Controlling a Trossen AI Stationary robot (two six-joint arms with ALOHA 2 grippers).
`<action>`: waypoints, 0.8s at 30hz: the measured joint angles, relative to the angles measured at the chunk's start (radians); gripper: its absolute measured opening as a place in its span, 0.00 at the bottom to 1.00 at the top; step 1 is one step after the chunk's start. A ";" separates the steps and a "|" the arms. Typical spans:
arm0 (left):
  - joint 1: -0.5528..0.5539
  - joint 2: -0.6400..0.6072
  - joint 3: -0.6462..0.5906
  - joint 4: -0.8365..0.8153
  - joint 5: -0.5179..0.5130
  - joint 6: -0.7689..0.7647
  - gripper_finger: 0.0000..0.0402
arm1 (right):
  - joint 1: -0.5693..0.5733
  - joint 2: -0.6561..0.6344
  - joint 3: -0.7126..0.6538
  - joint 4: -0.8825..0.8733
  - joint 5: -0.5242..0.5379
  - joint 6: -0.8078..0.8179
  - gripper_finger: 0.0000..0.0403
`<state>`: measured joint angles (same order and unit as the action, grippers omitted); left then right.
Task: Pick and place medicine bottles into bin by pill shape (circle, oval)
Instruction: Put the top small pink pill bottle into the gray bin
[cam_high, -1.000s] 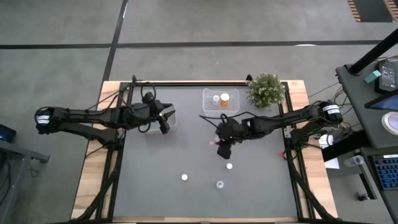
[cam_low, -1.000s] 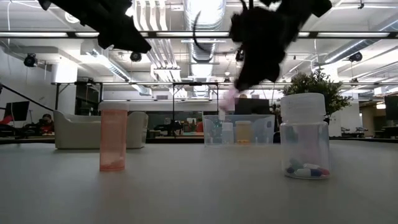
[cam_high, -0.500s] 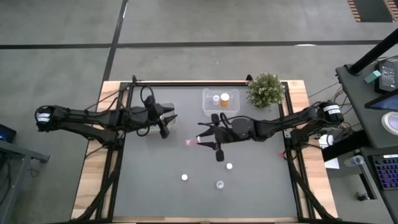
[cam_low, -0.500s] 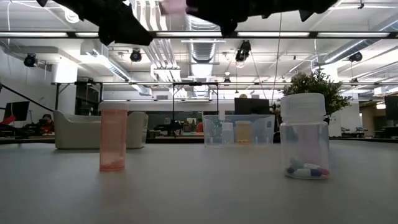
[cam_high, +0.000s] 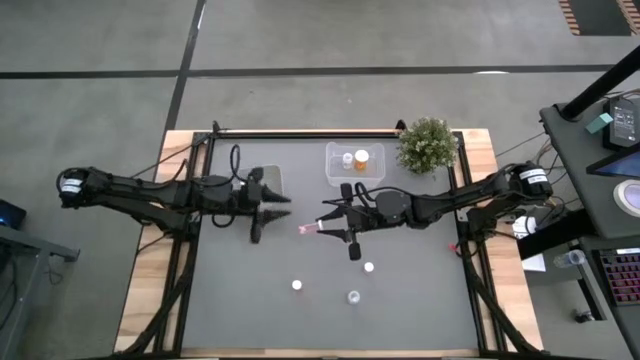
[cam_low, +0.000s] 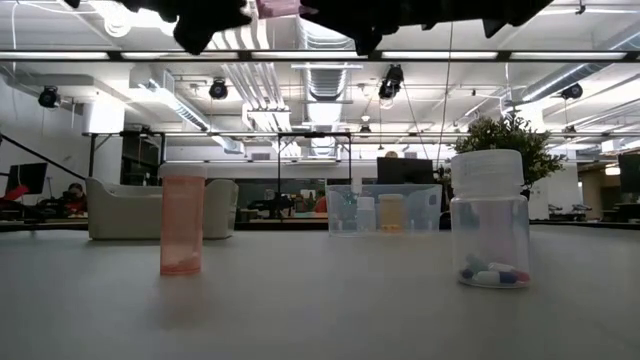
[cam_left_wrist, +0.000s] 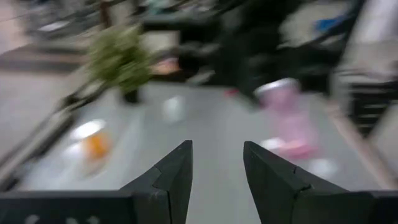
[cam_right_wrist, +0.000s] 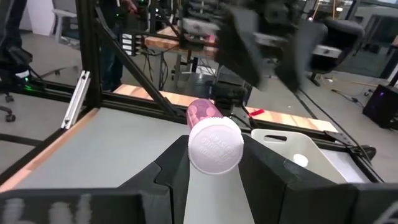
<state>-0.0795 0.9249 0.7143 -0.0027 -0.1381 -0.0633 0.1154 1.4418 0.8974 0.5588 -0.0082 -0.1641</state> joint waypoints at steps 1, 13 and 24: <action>-0.003 0.000 0.000 0.020 0.040 0.003 0.32 | 0.000 0.000 0.000 0.000 0.000 -0.002 0.29; -0.023 0.091 -0.008 0.161 0.113 0.019 0.49 | 0.000 0.000 0.000 0.000 0.010 -0.011 0.29; -0.027 0.212 0.000 0.180 0.138 0.016 0.64 | -0.003 0.000 0.000 -0.007 0.036 -0.004 0.30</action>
<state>-0.1070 1.1373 0.7147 0.1775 -0.0002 -0.0471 0.1123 1.4418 0.8970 0.5514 0.0283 -0.1677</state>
